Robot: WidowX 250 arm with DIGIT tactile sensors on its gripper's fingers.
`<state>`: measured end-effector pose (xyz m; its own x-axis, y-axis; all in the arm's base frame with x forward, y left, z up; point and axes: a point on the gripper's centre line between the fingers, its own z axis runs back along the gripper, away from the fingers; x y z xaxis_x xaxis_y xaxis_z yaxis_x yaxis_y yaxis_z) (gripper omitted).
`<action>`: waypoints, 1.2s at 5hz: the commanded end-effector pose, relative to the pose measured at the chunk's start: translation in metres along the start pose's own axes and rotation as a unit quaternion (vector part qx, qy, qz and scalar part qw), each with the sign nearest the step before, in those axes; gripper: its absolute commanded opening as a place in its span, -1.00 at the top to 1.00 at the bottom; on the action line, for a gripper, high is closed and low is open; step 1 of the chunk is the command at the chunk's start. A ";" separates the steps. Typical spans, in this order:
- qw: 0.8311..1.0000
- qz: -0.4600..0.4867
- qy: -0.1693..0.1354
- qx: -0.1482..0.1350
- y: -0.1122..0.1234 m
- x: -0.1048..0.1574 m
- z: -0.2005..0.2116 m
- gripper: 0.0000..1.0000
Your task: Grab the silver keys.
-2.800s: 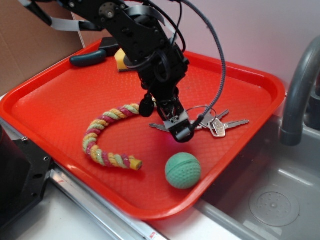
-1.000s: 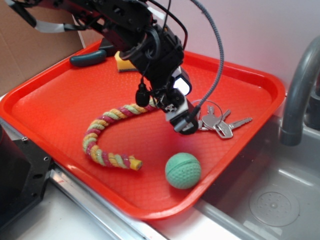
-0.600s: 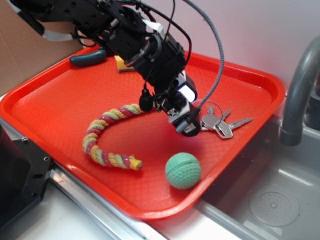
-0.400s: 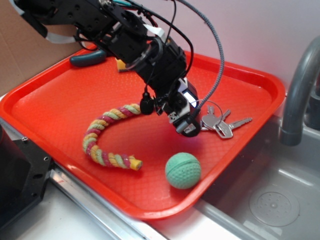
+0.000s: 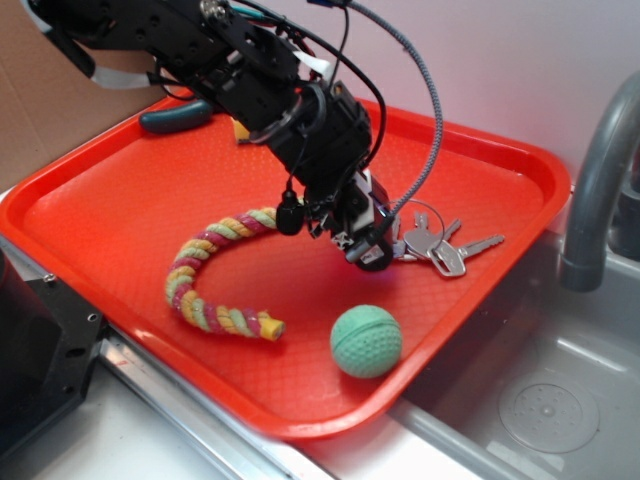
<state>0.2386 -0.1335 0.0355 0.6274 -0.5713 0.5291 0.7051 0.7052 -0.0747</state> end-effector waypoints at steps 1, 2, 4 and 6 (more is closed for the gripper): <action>0.993 0.052 0.065 0.086 0.010 0.009 0.078 1.00; 0.975 0.138 0.122 0.119 0.023 0.007 0.125 1.00; 0.875 0.379 0.261 0.150 0.046 -0.020 0.200 1.00; 0.861 0.425 0.209 0.187 0.059 -0.029 0.244 1.00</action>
<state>0.1791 0.0367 0.2038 0.9856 0.1682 0.0166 -0.1686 0.9853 0.0278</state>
